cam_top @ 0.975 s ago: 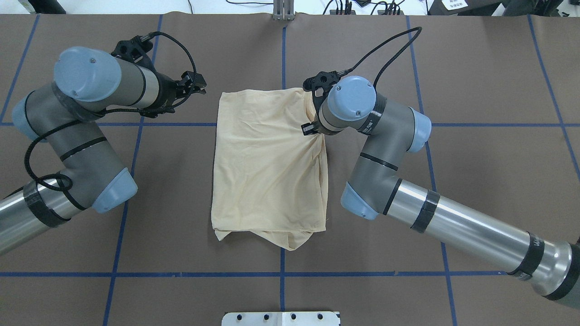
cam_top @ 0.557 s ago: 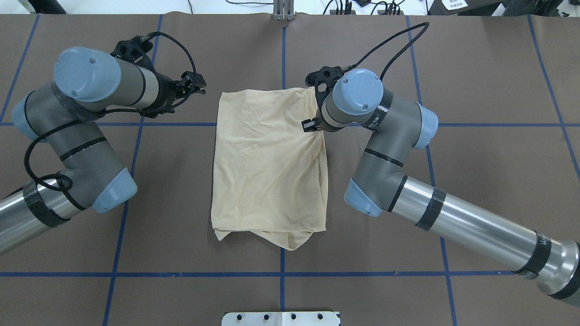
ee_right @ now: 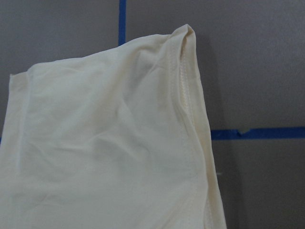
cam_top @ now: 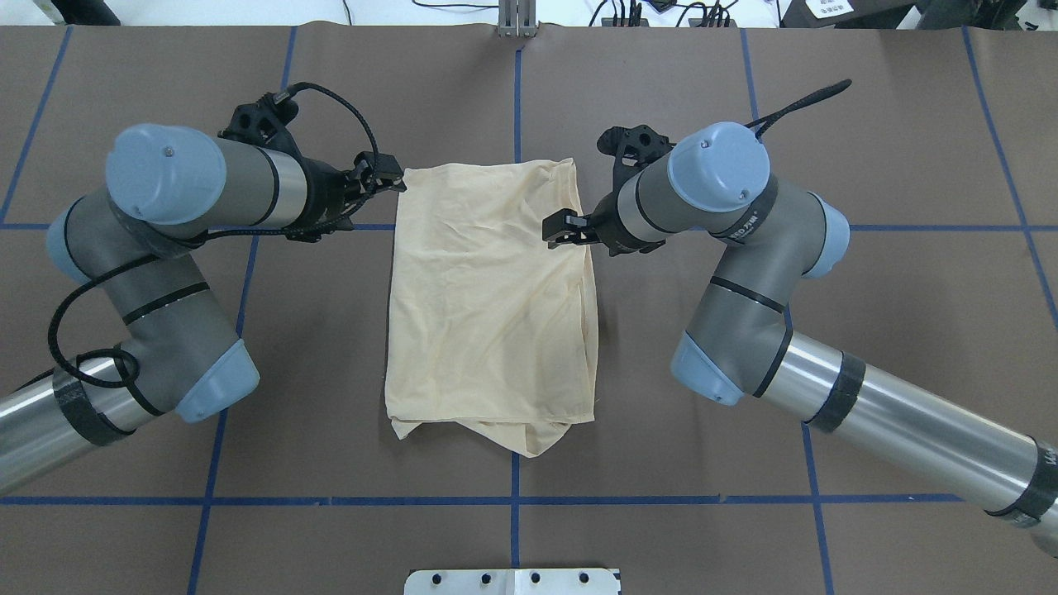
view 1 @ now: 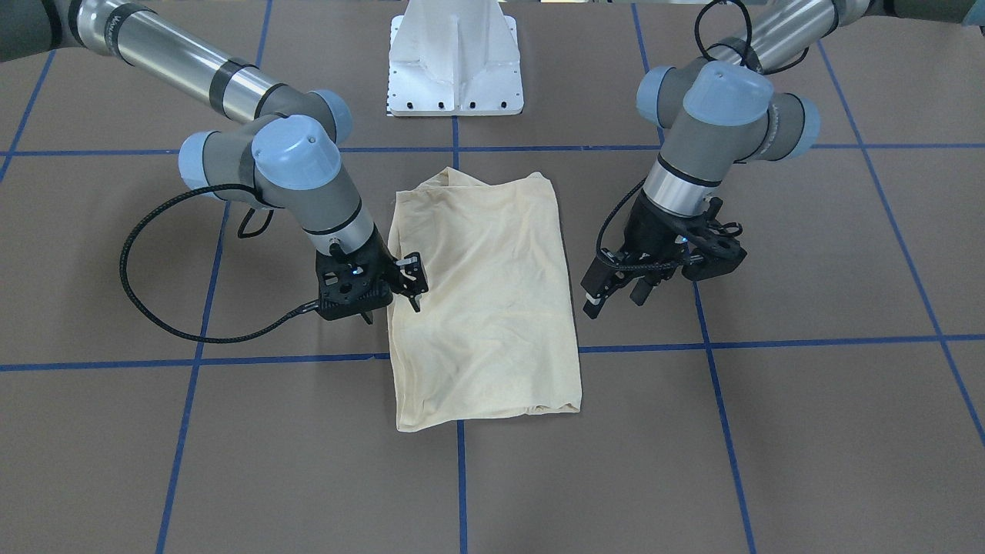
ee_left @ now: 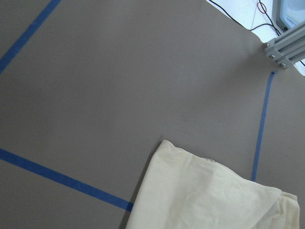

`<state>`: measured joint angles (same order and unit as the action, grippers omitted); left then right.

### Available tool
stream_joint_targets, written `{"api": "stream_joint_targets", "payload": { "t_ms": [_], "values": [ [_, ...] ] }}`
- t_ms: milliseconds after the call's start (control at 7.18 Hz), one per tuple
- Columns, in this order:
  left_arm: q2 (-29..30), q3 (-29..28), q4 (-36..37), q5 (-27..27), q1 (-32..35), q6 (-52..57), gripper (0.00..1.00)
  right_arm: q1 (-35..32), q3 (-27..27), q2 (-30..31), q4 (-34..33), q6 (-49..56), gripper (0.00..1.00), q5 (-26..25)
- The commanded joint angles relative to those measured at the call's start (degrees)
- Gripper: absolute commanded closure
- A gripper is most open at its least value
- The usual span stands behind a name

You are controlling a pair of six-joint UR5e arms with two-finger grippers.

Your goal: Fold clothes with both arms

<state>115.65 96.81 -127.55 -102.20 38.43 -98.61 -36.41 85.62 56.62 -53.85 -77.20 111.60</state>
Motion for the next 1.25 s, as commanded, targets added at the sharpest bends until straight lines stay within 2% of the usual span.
{"api": "stream_joint_targets", "payload": {
  "t_ms": [0, 139, 279, 418, 557, 696, 1114],
  "values": [
    [-7.9, 4.7, -12.3, 0.5, -4.6, -7.1, 0.00, 1.7, 1.6, 4.0, 9.8, -12.9, 0.00, 0.3],
    [-9.8, 6.8, -13.0, 1.4, -7.2, -9.3, 0.00, 2.8, 3.1, 5.0, 9.8, -16.3, 0.00, 0.0],
    [-10.4, 7.2, -12.7, 4.5, -11.3, -12.0, 0.00, 3.4, 4.7, 5.9, 9.8, -20.0, 0.00, -0.2],
    [-10.7, 7.4, -11.1, 6.6, -14.6, -12.7, 0.00, 3.7, 5.7, 6.5, 9.7, -20.3, 0.00, -0.2],
    [-10.7, 8.6, -6.2, 7.5, -16.7, -13.7, 0.00, 3.9, 5.7, 6.7, 9.7, -20.4, 0.00, -0.2],
    [-10.7, 9.3, -3.8, 8.0, -17.2, -13.7, 0.00, 3.9, 5.7, 6.7, 9.7, -20.4, 0.00, -0.2],
    [-10.8, 8.3, -3.6, 7.9, -18.9, -13.8, 0.00, 3.9, 5.7, 6.7, 9.6, -20.4, 0.00, -0.1]
  ]
}}
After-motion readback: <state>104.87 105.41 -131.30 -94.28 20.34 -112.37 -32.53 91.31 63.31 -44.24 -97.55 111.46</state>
